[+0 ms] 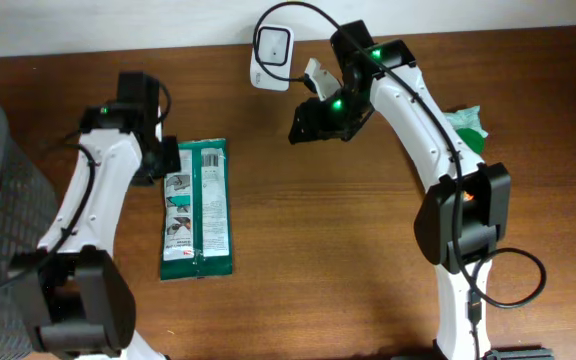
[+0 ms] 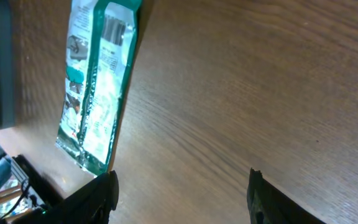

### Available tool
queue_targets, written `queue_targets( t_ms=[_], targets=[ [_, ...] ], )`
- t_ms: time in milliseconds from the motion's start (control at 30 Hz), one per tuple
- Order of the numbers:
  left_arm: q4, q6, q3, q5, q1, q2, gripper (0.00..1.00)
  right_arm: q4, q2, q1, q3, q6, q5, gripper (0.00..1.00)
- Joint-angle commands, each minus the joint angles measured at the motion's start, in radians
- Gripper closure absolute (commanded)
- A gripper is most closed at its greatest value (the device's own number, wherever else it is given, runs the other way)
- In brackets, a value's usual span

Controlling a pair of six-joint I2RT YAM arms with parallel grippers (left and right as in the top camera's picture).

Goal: Scan the item barcode

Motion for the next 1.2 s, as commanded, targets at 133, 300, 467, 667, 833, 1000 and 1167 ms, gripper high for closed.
queue_targets(
  t_ms=[133, 300, 467, 667, 833, 1000, 1167],
  targets=[
    [0.348, 0.135, -0.28, 0.085, 0.09, -0.004, 1.0, 0.01, -0.01, 0.034, -0.005, 0.002, -0.006, 0.36],
    [0.375, 0.134, -0.351, 0.089, 0.09, 0.045, 1.0, 0.002, -0.01, 0.034, -0.005, 0.001, -0.006, 0.36],
    [0.401, 0.134, -0.352, 0.135, 0.058, 0.145, 1.0, -0.005, -0.01, 0.034, -0.006, 0.001, -0.006, 0.36],
    [0.385, 0.061, -0.352, 0.319, -0.051, 0.172, 1.0, -0.019, -0.01, 0.033, -0.006, 0.07, -0.004, 0.36],
    [0.317, -0.056, -0.352, 0.421, -0.06, 0.172, 0.0, -0.019, -0.01, 0.033, -0.006, 0.098, 0.008, 0.0],
    [0.317, -0.056, -0.352, 0.421, -0.06, 0.172, 0.01, -0.019, -0.01, 0.033, -0.006, 0.098, 0.008, 0.0],
    [0.317, -0.056, -0.352, 0.421, -0.06, 0.172, 0.01, -0.019, -0.01, 0.033, -0.006, 0.098, 0.008, 0.0]
  ],
)
